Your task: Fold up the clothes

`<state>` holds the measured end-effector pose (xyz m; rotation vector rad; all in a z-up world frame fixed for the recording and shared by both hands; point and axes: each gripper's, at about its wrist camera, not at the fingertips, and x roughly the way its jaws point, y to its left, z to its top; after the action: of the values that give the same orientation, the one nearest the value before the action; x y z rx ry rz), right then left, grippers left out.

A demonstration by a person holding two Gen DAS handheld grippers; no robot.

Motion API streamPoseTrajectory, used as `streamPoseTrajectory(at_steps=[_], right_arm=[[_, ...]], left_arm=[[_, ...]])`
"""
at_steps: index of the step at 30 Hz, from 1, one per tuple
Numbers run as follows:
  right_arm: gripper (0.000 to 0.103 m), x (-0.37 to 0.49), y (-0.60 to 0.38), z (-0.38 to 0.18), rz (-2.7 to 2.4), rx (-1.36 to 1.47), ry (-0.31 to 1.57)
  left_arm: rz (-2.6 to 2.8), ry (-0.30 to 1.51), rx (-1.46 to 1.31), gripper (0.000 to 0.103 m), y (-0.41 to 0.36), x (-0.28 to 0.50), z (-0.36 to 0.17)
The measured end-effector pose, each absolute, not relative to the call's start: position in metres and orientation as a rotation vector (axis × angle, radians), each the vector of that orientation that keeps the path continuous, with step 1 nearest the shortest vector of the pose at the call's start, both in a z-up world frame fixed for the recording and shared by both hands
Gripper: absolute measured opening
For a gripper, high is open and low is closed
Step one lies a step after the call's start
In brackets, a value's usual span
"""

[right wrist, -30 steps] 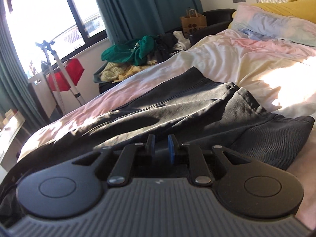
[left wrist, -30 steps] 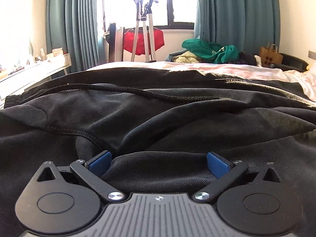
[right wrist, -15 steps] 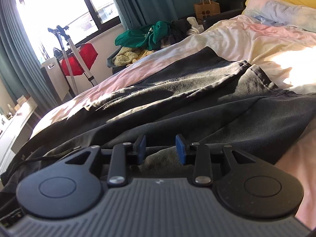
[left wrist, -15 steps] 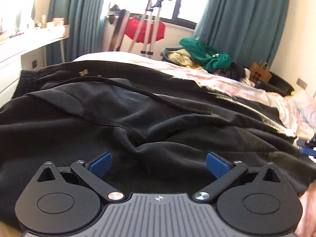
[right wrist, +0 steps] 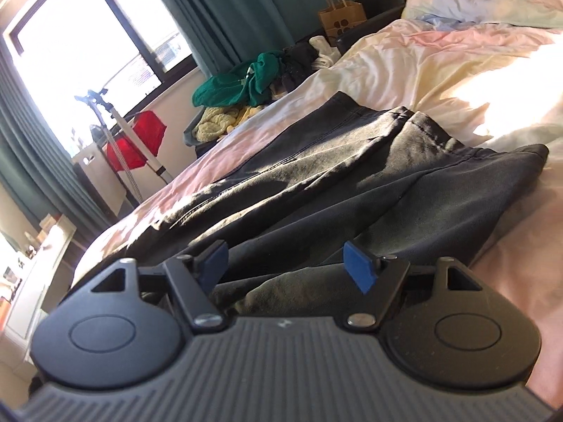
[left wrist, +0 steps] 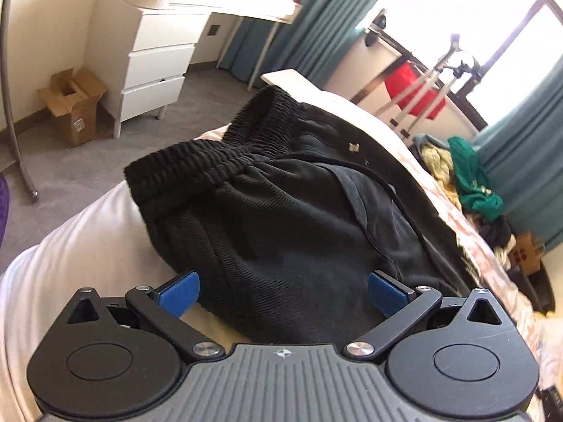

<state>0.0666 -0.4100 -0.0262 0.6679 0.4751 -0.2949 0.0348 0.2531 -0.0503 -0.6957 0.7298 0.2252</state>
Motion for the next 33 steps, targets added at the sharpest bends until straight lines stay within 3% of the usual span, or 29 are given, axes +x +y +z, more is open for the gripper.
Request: streamPoseTrajectory(at_steps=[11, 23, 26, 27, 28, 29, 30, 33], right_arm=[[0.076, 0.013, -0.486, -0.057, -0.714, 0.997, 0.396], [0.075, 0.029, -0.529, -0.106, -0.643, 1.208, 0.368], [0.065, 0.043, -0.53, -0.109, -0.644, 1.184, 0.335], [0.057, 0.047, -0.531, -0.11, -0.645, 1.176, 0.324], [0.047, 0.051, -0.531, -0.111, -0.645, 1.167, 0.313], [0.023, 0.053, -0.531, -0.111, -0.657, 1.153, 0.317], [0.013, 0.055, -0.531, -0.111, -0.67, 1.139, 0.321], [0.007, 0.056, -0.53, -0.107, -0.697, 1.097, 0.308]], left_arm=[[0.301, 0.769, -1.124, 0.102, 0.311, 0.011, -0.087], [0.151, 0.754, -1.301, 0.072, 0.323, 0.026, -0.117], [0.131, 0.741, -1.304, 0.057, 0.322, 0.03, -0.118], [0.124, 0.735, -1.289, 0.046, 0.318, 0.031, -0.118], [0.119, 0.728, -1.274, 0.035, 0.314, 0.031, -0.116], [0.117, 0.721, -1.256, 0.03, 0.312, 0.031, -0.115], [0.116, 0.713, -1.236, 0.019, 0.311, 0.03, -0.113], [0.11, 0.656, -1.181, 0.013, 0.307, 0.024, -0.1]])
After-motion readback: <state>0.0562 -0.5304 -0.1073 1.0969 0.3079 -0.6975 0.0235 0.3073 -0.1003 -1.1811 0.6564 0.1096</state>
